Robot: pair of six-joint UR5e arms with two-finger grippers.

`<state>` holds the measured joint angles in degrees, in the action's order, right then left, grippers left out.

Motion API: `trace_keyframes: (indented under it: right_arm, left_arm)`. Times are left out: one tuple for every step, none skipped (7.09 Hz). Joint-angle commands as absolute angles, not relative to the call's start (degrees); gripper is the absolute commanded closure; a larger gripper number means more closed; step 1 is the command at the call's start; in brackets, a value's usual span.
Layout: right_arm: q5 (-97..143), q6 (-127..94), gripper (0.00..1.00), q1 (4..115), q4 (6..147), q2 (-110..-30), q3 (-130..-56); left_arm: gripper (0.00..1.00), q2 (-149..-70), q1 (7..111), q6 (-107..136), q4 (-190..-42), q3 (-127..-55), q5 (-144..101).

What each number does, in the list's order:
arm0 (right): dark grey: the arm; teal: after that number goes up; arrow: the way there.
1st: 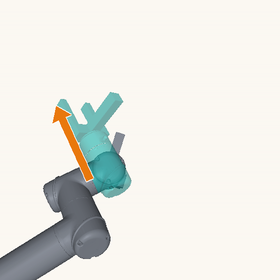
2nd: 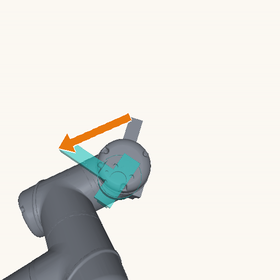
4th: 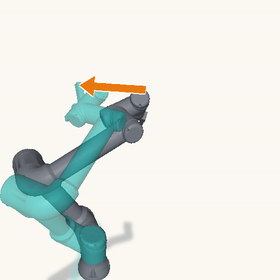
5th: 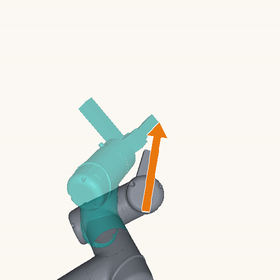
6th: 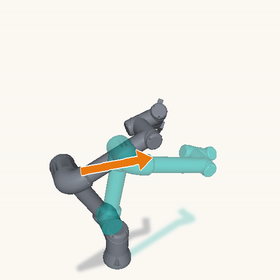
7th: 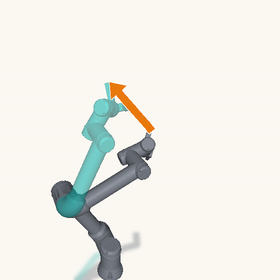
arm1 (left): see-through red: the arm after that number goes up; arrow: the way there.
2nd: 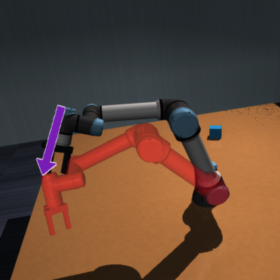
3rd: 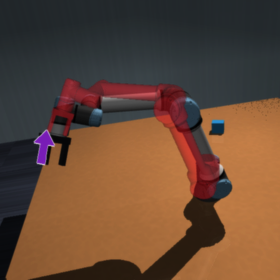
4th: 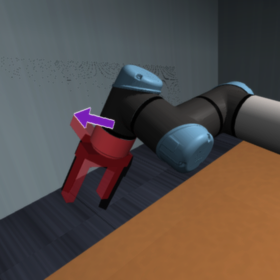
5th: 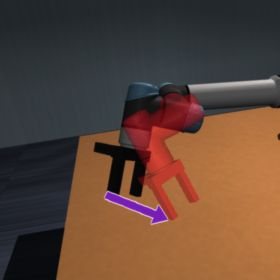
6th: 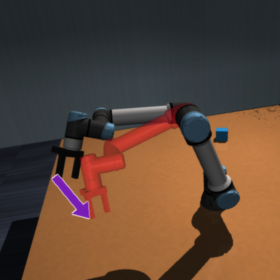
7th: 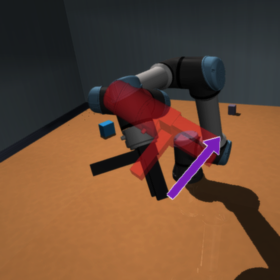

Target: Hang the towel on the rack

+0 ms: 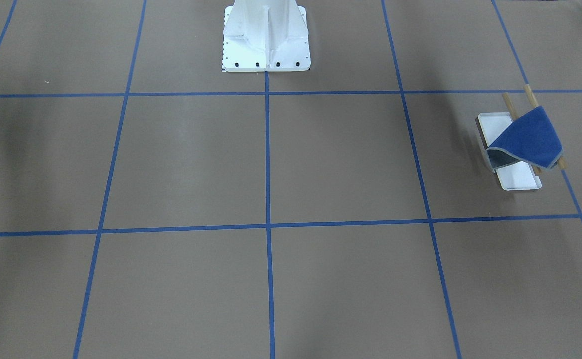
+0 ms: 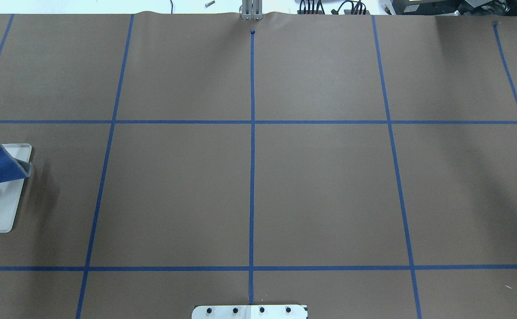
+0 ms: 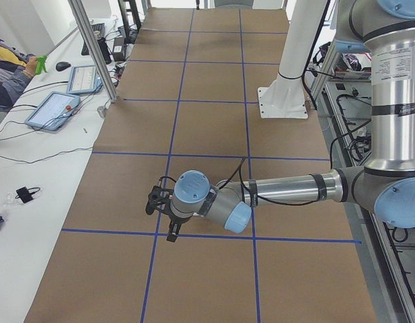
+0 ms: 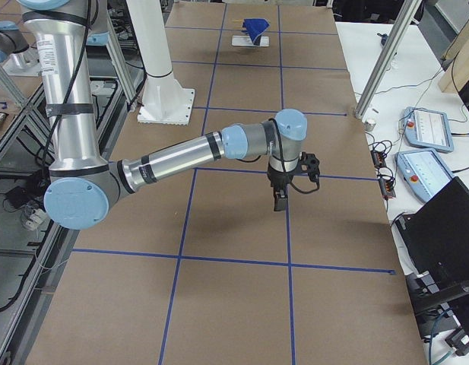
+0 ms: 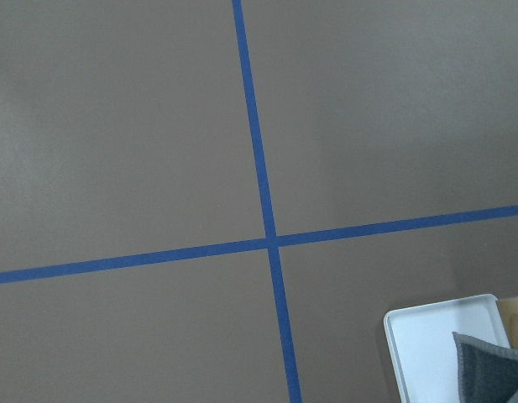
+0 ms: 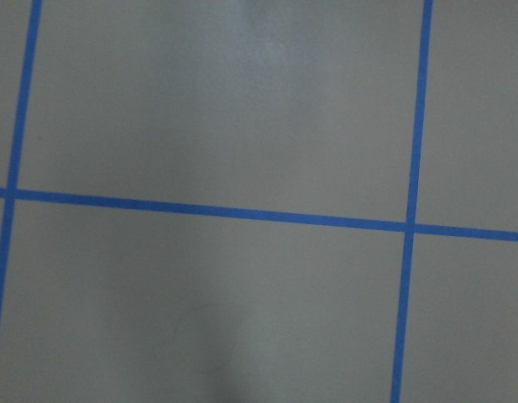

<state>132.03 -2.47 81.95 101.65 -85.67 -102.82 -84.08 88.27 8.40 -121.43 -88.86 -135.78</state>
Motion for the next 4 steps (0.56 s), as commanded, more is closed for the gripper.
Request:
trace_keyframes:
  right_arm:
    - [136.0,7.5,0.0,85.4,101.6,-87.1,-96.5]
    - [136.5,7.9,0.0,85.9,101.5,-88.2,-96.8]
    - [136.6,7.7,0.0,86.0,101.3,-88.2,-96.9]
    - [136.8,7.6,0.0,86.0,100.1,-88.4,-96.8]
  left_arm:
    - [0.02,-86.6,87.9,2.6,-113.2,-90.2,-133.6]
    - [0.02,-86.7,87.7,0.7,-106.4,-93.8,-133.5]
    - [0.02,-86.7,89.1,-6.8,-98.9,-96.7,-133.5]
    - [0.02,-86.7,90.3,-11.9,-91.8,-99.7,-133.4]
